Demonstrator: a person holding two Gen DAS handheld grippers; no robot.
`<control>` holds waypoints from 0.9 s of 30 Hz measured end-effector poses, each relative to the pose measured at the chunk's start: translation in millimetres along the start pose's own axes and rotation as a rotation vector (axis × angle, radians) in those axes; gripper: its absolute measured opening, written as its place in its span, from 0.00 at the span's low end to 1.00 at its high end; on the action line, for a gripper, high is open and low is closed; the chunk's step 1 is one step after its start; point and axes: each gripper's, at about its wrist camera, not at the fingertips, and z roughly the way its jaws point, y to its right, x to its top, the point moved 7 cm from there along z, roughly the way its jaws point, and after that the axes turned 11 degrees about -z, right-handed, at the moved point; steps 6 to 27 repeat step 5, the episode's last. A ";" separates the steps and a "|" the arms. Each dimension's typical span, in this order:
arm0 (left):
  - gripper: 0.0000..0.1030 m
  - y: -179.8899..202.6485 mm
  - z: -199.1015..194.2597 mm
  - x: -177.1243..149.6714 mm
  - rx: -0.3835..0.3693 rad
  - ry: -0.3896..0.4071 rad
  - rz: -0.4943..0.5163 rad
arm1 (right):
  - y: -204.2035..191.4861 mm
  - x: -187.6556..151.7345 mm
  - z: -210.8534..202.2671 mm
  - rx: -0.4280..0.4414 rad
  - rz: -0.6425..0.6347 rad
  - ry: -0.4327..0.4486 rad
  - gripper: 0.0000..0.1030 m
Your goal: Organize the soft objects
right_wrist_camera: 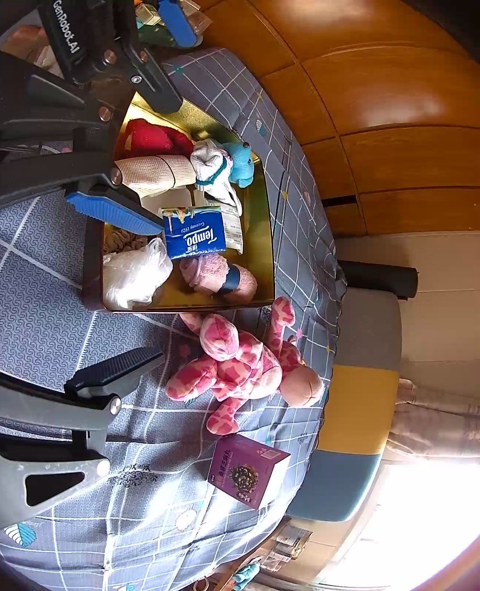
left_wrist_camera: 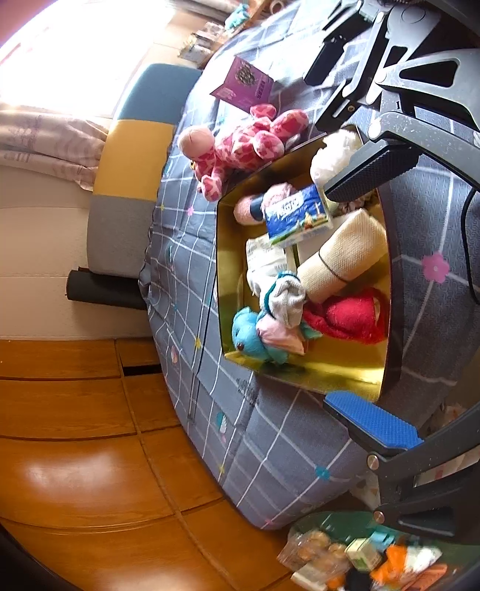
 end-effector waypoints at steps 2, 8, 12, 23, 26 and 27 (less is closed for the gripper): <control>0.99 0.3 0.9 -1.9 -0.022 0.000 -0.012 | 2.4 -1.0 0.7 -0.004 0.005 -0.003 0.62; 1.00 2.8 0.9 -3.1 -0.019 0.009 0.004 | 9.0 -3.0 -0.7 -0.010 0.017 -0.003 0.62; 1.00 2.8 0.9 -3.1 -0.019 0.009 0.004 | 9.0 -3.0 -0.7 -0.010 0.017 -0.003 0.62; 1.00 2.8 0.9 -3.1 -0.019 0.009 0.004 | 9.0 -3.0 -0.7 -0.010 0.017 -0.003 0.62; 1.00 2.8 0.9 -3.1 -0.019 0.009 0.004 | 9.0 -3.0 -0.7 -0.010 0.017 -0.003 0.62; 1.00 2.8 0.9 -3.1 -0.019 0.009 0.004 | 9.0 -3.0 -0.7 -0.010 0.017 -0.003 0.62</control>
